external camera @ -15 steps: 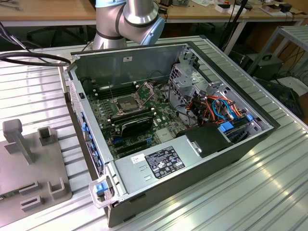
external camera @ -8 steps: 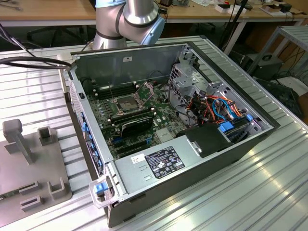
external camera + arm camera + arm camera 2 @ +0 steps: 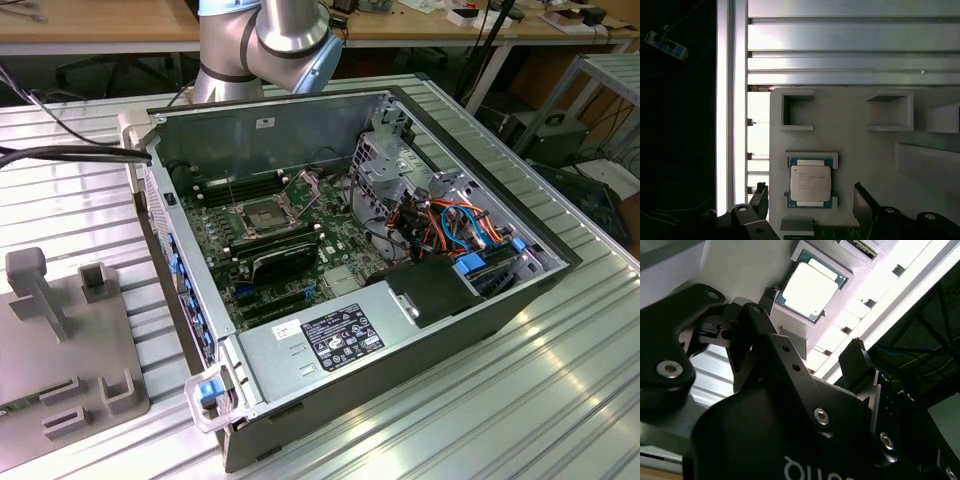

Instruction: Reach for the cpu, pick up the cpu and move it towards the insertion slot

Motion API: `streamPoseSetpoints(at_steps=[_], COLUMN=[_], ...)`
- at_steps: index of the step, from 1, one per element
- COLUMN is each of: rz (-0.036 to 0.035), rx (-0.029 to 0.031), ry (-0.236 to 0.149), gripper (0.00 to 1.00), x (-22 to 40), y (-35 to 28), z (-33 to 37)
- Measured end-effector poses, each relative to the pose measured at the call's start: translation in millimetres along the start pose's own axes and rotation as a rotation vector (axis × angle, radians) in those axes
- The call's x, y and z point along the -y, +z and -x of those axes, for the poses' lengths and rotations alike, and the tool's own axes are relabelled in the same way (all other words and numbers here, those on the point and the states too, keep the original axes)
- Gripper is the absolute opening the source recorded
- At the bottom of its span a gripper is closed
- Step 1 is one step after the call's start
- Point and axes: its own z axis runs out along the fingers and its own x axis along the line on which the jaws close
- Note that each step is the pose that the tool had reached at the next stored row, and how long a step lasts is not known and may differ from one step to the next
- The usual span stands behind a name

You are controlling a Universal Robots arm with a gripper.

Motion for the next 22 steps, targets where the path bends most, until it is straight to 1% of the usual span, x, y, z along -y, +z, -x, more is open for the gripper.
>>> streamPoseSetpoints(at_steps=[1, 3, 5, 6, 12, 22], rz=[-0.0001, 0.0, 0.0, 0.0, -0.0002, 0.0003], rx=[-0.0001, -0.0003, -0.0004, -0.0004, -0.0008, -0.0009], ry=[0.0, 0.0, -0.001, -0.004, -0.012, -0.012], gripper=[0.78, 0.78, 0.78, 0.78, 0.78, 0.78], x=[1.1, 3.3, 3.4, 3.6, 4.1, 4.1], y=[1.7, 8.7, 12.3, 15.5, 28.4, 28.6], z=[0.0, 0.1, 0.2, 0.3, 0.6, 0.6])
